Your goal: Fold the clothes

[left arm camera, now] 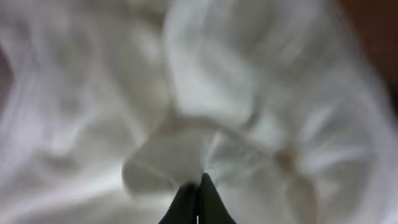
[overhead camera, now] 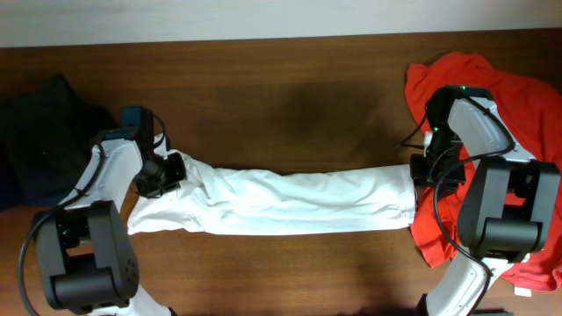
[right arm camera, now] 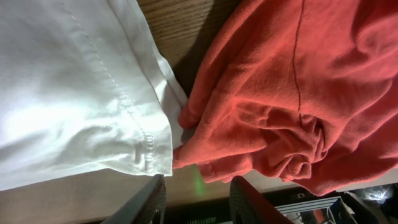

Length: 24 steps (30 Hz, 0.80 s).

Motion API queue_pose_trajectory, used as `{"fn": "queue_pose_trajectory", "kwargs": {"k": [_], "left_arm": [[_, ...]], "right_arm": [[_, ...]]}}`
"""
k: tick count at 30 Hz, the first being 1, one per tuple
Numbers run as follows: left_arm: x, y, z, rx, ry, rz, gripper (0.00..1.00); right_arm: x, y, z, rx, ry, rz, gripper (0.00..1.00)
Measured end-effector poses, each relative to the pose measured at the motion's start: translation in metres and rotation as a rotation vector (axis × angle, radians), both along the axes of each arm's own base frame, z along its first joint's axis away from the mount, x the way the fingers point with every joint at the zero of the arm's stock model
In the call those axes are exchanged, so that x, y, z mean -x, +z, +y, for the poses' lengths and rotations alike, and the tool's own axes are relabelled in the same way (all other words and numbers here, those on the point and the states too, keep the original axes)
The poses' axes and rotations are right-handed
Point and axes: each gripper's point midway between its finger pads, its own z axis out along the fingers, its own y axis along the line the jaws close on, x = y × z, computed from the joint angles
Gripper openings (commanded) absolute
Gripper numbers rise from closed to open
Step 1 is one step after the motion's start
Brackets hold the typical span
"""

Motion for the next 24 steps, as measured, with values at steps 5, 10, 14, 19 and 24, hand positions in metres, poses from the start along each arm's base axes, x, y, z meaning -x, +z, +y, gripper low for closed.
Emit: {"fn": "queue_pose_trajectory", "kwargs": {"k": [5,10,14,19,24], "left_arm": [[0.083,0.014,0.028,-0.119,0.176,0.341,0.0],[0.085,0.019,0.04,-0.179,0.236,0.331,0.01],[0.091,0.021,0.045,-0.213,0.271,0.355,0.38],[0.093,0.023,0.038,-0.176,0.248,0.366,0.38],[0.032,0.049,0.045,-0.168,0.173,0.051,0.52]], "right_arm": [[-0.001,0.0,0.0,0.001,0.0,-0.004,0.38],[-0.002,-0.001,0.0,0.001,-0.001,-0.007,0.38],[-0.002,-0.001,0.0,0.001,-0.001,-0.007,0.38],[-0.002,-0.001,0.0,0.002,-0.001,-0.011,0.38],[-0.003,-0.001,0.0,0.002,0.0,-0.014,0.38]]}}
